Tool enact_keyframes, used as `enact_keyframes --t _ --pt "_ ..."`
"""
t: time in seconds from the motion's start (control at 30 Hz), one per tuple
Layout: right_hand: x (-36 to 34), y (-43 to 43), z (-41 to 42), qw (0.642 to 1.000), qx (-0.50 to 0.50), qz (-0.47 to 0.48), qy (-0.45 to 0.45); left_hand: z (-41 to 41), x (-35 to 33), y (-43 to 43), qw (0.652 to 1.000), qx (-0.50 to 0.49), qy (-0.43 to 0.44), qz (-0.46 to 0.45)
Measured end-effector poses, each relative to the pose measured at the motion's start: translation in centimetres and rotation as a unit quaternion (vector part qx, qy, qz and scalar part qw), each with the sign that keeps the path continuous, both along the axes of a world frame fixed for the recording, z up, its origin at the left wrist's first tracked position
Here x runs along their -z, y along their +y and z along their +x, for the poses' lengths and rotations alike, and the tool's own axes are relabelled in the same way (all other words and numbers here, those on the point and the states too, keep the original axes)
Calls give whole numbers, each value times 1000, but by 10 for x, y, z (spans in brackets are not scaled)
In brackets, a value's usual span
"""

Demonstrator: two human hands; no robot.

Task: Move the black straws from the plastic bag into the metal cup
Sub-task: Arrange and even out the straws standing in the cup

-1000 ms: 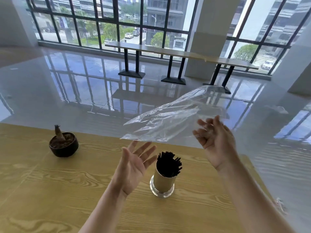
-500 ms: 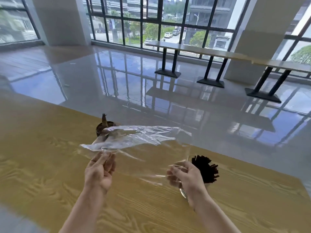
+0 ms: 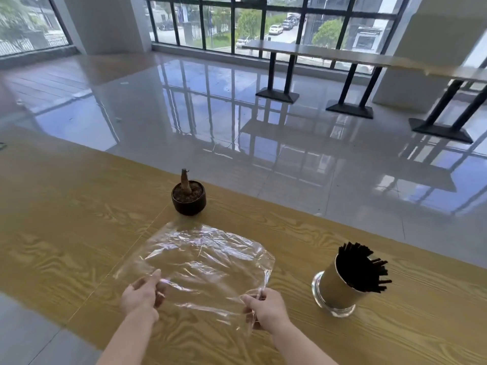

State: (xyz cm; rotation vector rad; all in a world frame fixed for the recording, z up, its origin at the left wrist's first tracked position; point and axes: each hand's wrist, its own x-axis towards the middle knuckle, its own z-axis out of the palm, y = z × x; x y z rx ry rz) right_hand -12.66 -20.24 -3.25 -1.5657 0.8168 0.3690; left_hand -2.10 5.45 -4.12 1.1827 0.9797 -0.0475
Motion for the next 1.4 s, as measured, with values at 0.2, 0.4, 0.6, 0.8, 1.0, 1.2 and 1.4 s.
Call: enact_keyframes --t 0.2,0.4,0.6,0.8,1.0,1.2,1.4 --pt "23 20 20 997 -7 -64 32 25 30 16 995 86 49 24" --pt "34 27 32 989 -35 -129 69 35 53 22 986 99 77 113" --pt "32 11 31 956 -131 -248 82 30 64 26 942 121 127 286" --pt "11 -26 4 947 -153 -281 19 -7 17 -36 860 307 -42 407" --pt "-26 -81 -53 950 -99 -274 -116 -56 -16 -142 795 467 -202 329" --pt "-49 -133 -117 944 -35 -282 -166 -81 -33 -229 721 574 -282 268" --pt "-52 -189 -148 945 95 -288 -126 -74 -44 -291 607 654 -323 316"
